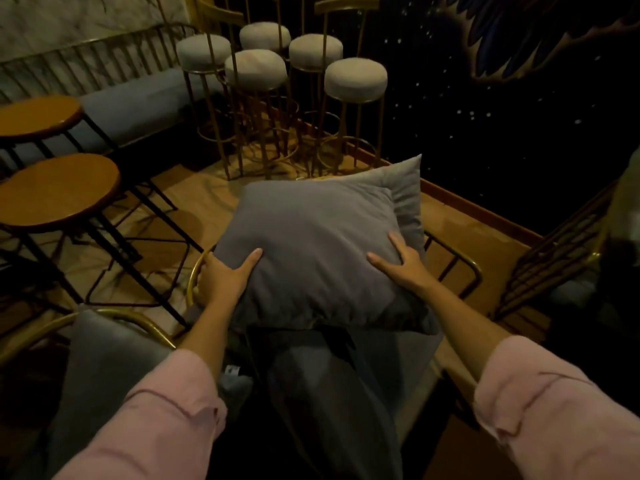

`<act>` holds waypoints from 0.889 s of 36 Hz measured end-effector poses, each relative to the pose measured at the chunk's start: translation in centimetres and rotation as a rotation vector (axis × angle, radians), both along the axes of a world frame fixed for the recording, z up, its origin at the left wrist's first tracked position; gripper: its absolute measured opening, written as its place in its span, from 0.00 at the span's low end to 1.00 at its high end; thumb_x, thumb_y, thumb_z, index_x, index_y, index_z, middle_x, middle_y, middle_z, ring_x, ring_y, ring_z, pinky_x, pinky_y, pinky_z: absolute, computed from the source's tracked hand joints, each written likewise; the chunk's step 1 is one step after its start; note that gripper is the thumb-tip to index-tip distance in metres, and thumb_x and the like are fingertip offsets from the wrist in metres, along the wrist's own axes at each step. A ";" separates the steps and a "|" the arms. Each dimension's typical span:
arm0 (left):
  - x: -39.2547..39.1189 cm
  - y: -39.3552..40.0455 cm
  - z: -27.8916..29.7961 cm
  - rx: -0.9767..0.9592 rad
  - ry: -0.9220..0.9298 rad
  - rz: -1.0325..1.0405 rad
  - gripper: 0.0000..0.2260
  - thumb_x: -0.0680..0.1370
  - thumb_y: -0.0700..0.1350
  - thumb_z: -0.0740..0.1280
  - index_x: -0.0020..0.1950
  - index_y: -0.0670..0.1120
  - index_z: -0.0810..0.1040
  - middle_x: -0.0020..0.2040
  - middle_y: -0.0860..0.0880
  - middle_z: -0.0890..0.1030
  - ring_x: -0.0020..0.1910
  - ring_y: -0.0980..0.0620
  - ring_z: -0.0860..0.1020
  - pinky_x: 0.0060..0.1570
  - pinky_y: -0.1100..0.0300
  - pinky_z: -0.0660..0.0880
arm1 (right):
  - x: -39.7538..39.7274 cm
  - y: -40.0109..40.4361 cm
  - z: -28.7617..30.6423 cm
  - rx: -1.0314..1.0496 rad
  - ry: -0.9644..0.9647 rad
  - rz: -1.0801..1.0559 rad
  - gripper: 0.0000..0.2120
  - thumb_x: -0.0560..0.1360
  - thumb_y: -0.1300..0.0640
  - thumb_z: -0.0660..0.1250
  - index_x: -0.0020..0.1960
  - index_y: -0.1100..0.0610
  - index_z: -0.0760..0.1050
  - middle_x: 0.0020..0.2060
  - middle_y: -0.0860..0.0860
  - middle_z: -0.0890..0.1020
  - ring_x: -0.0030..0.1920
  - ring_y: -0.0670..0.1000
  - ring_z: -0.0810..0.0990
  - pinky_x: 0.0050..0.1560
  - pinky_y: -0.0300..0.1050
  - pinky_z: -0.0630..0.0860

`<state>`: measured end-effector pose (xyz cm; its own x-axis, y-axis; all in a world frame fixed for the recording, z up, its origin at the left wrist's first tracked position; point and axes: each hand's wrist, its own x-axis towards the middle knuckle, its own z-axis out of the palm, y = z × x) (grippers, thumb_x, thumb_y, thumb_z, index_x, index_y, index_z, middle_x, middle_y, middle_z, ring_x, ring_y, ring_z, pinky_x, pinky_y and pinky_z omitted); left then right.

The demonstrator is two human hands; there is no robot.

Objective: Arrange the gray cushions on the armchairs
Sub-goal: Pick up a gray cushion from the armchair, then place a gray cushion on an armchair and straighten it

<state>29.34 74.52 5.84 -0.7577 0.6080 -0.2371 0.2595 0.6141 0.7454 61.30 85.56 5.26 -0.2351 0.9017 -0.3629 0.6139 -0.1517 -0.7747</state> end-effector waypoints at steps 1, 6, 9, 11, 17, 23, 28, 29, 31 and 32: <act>-0.1 0.1 -0.4 -0.015 0.017 0.006 0.58 0.51 0.82 0.65 0.72 0.47 0.67 0.70 0.42 0.75 0.68 0.37 0.74 0.65 0.40 0.71 | 0.1 0.3 -0.7 -0.004 -0.006 -0.007 0.56 0.57 0.20 0.66 0.78 0.38 0.51 0.80 0.50 0.53 0.78 0.61 0.57 0.74 0.64 0.60; 1.1 -0.7 0.3 -0.018 0.089 0.018 0.44 0.65 0.74 0.67 0.71 0.46 0.69 0.71 0.42 0.74 0.69 0.38 0.72 0.66 0.41 0.69 | -0.2 0.2 -1.1 0.060 -0.023 -0.040 0.53 0.58 0.21 0.64 0.78 0.40 0.55 0.79 0.52 0.54 0.77 0.62 0.57 0.74 0.66 0.58; 2.2 -2.7 0.6 0.015 0.221 0.064 0.39 0.73 0.67 0.65 0.75 0.43 0.65 0.75 0.40 0.68 0.73 0.37 0.66 0.70 0.40 0.64 | -0.7 -0.7 -0.2 0.313 -0.010 -0.062 0.37 0.70 0.33 0.68 0.73 0.52 0.68 0.73 0.56 0.69 0.71 0.62 0.68 0.70 0.64 0.66; 3.0 -4.5 0.9 0.049 0.249 0.084 0.39 0.75 0.62 0.67 0.79 0.42 0.59 0.78 0.40 0.62 0.77 0.38 0.60 0.74 0.40 0.59 | -1.9 -1.6 0.8 0.440 0.025 -0.029 0.27 0.75 0.44 0.68 0.70 0.56 0.72 0.69 0.57 0.74 0.69 0.61 0.71 0.68 0.62 0.68; 3.9 -11.4 2.4 -0.012 0.374 0.077 0.39 0.77 0.56 0.68 0.81 0.45 0.53 0.80 0.42 0.59 0.79 0.41 0.56 0.75 0.41 0.51 | -7.1 -5.6 4.4 0.561 0.213 0.245 0.29 0.75 0.49 0.69 0.72 0.58 0.68 0.70 0.57 0.72 0.70 0.58 0.70 0.70 0.60 0.67; 2.4 -21.9 3.7 -0.156 0.385 0.192 0.39 0.78 0.56 0.67 0.81 0.43 0.50 0.80 0.42 0.58 0.79 0.42 0.56 0.76 0.42 0.53 | -12.4 -11.1 6.0 0.513 0.353 0.479 0.28 0.76 0.53 0.69 0.73 0.58 0.67 0.70 0.57 0.72 0.71 0.58 0.70 0.71 0.57 0.66; 1.3 -31.4 3.2 -0.158 0.330 0.358 0.41 0.77 0.52 0.69 0.81 0.40 0.49 0.81 0.40 0.55 0.79 0.39 0.56 0.76 0.44 0.56 | -16.9 -16.7 5.4 0.409 0.306 0.690 0.32 0.75 0.54 0.71 0.75 0.60 0.64 0.69 0.61 0.73 0.69 0.61 0.70 0.67 0.51 0.68; 1.2 -33.1 2.8 -0.136 0.294 0.396 0.42 0.77 0.51 0.70 0.81 0.40 0.48 0.81 0.40 0.54 0.79 0.39 0.55 0.76 0.46 0.55 | -17.7 -17.9 5.1 0.375 0.293 0.735 0.33 0.74 0.54 0.72 0.75 0.59 0.63 0.69 0.61 0.73 0.69 0.61 0.71 0.67 0.51 0.68; 1.1 -36.4 1.8 -0.115 0.221 0.454 0.42 0.77 0.49 0.70 0.81 0.40 0.46 0.81 0.40 0.52 0.79 0.40 0.54 0.75 0.49 0.55 | -19.0 -19.9 4.2 0.309 0.270 0.817 0.37 0.73 0.51 0.72 0.77 0.56 0.59 0.71 0.59 0.71 0.71 0.61 0.69 0.70 0.58 0.67; 1.0 -37.9 1.1 -0.121 0.200 0.471 0.43 0.77 0.49 0.71 0.81 0.40 0.46 0.81 0.40 0.52 0.79 0.40 0.54 0.75 0.50 0.55 | -19.5 -20.7 3.7 0.294 0.245 0.854 0.39 0.73 0.49 0.72 0.77 0.54 0.57 0.73 0.58 0.70 0.72 0.61 0.68 0.71 0.62 0.65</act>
<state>30.34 36.59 6.91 -0.9799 0.1679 -0.1077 0.0644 0.7773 0.6258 41.76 64.87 8.92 -0.8999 0.4360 -0.0002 0.2415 0.4982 -0.8327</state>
